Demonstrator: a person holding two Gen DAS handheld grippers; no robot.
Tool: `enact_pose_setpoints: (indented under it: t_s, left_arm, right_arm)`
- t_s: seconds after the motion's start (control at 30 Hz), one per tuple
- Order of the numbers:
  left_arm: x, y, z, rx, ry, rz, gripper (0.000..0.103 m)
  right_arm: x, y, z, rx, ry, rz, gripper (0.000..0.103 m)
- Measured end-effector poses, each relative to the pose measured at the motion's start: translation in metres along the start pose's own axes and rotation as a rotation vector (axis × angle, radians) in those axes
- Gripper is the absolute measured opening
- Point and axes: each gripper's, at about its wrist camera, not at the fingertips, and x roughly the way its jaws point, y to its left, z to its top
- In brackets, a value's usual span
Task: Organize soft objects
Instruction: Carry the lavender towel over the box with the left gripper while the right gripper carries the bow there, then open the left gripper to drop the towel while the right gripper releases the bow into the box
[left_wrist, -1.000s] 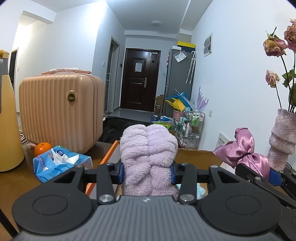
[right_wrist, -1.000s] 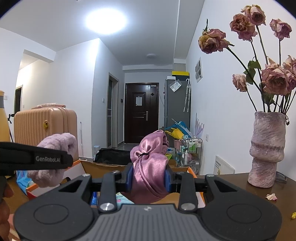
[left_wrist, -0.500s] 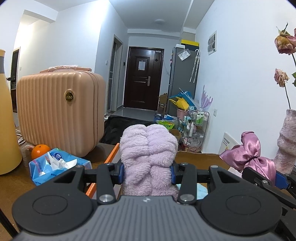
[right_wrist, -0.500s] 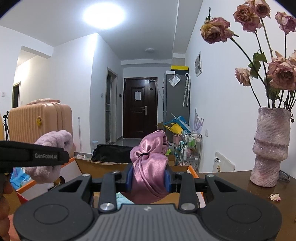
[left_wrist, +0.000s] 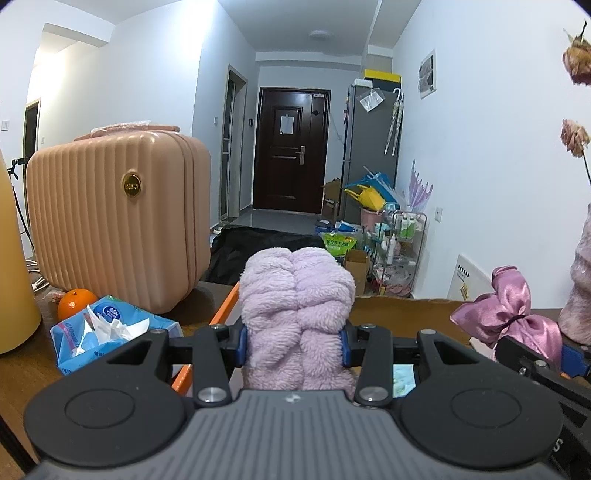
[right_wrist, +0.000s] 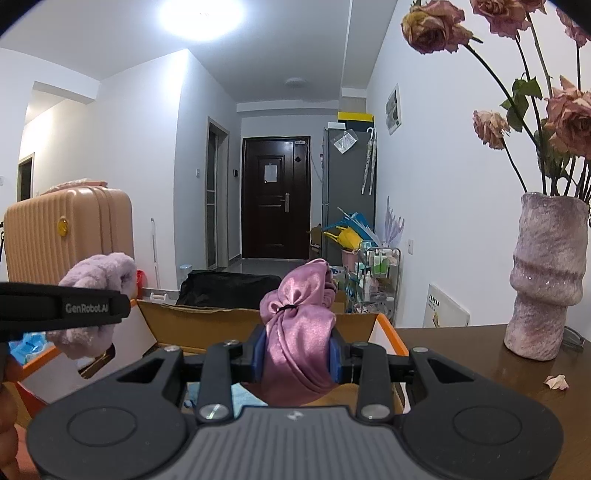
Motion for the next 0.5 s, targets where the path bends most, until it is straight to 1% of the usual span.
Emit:
enact_pose_setpoints:
  t_s: [0.2, 0.33, 0.43, 0.5]
  left_arm:
    - [0.0066, -0.0025, -0.0062, 0.028, 0.008, 0.005, 0.043]
    - [0.0071, -0.0019, -0.0066, 0.03, 0.007, 0.002, 0.044]
    - [0.0059, -0.0015, -0.0072, 0.024, 0.007, -0.013, 0.046]
    - [0.0058, 0.0007, -0.007, 0.017, 0.005, -0.019, 0.049]
  right_arm:
    - [0.0046, 0.0016, -0.0068, -0.01, 0.017, -0.004, 0.032]
    - [0.0045, 0.002, -0.008, -0.009, 0.018, -0.002, 0.032]
    - [0.0042, 0.0018, -0.0083, -0.009, 0.019, 0.0, 0.037]
    - [0.0042, 0.0009, -0.0082, -0.007, 0.019, 0.0, 0.037]
